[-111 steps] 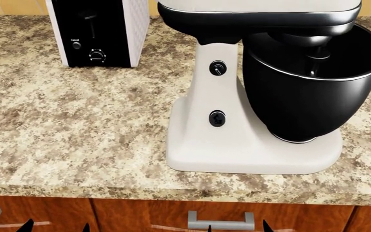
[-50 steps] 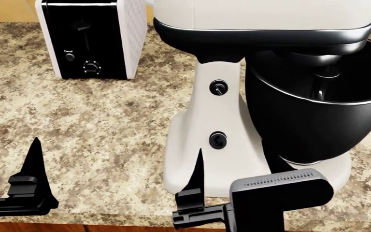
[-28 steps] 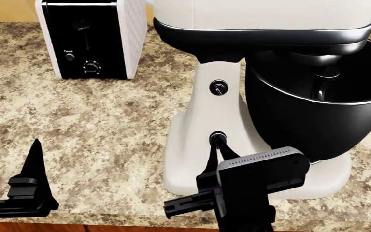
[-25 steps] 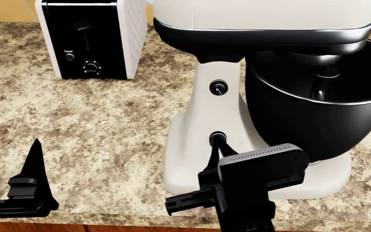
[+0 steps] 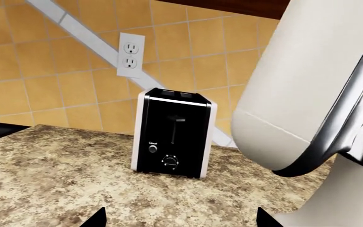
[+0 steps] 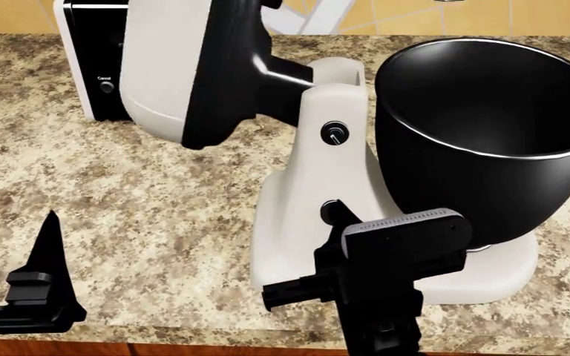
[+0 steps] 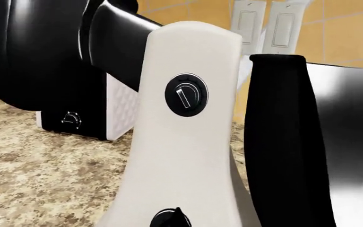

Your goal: Open the stand mixer head.

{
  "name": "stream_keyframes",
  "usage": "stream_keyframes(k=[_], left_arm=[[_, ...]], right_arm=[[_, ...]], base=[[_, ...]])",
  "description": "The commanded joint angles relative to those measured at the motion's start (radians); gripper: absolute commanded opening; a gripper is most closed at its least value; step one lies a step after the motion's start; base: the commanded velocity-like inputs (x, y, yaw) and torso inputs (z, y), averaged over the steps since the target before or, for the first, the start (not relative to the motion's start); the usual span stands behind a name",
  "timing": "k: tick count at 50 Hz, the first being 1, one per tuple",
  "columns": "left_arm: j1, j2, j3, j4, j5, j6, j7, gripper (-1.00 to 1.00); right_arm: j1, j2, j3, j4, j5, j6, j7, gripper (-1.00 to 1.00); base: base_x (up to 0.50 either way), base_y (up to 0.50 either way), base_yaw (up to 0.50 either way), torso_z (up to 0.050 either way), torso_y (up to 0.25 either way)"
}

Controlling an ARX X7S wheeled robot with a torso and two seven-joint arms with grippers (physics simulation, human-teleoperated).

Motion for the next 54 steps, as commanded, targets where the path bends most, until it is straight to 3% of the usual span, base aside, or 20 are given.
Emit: stream_keyframes(k=[1,5,9,12,40,41,54], left_arm=[[0.007,-0.005,-0.002,0.006,-0.005,0.005,-0.006,1.00],[0.006,-0.010,0.002,0.007,0.000,0.001,-0.011,1.00],[0.012,-0.009,0.012,0.005,0.007,0.006,-0.012,1.00],[0.010,-0.012,0.016,0.003,0.010,0.003,-0.014,1.00],[0.021,-0.016,0.024,-0.018,0.008,0.034,-0.011,1.00],[0.021,-0.018,0.025,-0.013,0.007,0.032,-0.012,1.00],[0.016,-0.023,0.038,-0.018,0.017,0.037,-0.017,1.00]], right_arm=[[-0.159,0.051,0.063,-0.247,0.022,0.021,0.081,-1.00],[-0.295,0.132,0.052,-0.535,0.056,0.098,0.058,-1.00],[-0.387,0.137,0.086,-0.583,0.108,0.049,0.046,-1.00],[-0.377,0.153,0.053,-0.581,0.044,0.042,0.060,-1.00],[-0.409,0.171,0.078,-0.597,0.047,0.008,0.078,-1.00],[-0.403,0.175,0.073,-0.593,0.031,0.008,0.083,1.00],[-0.396,0.179,0.053,-0.575,0.023,0.006,0.081,1.00]], base=[[0.00,0.00,0.00,0.000,0.000],[0.00,0.00,0.00,0.000,0.000],[0.00,0.00,0.00,0.000,0.000],[0.00,0.00,0.00,0.000,0.000],[0.00,0.00,0.00,0.000,0.000],[0.00,0.00,0.00,0.000,0.000],[0.00,0.00,0.00,0.000,0.000]])
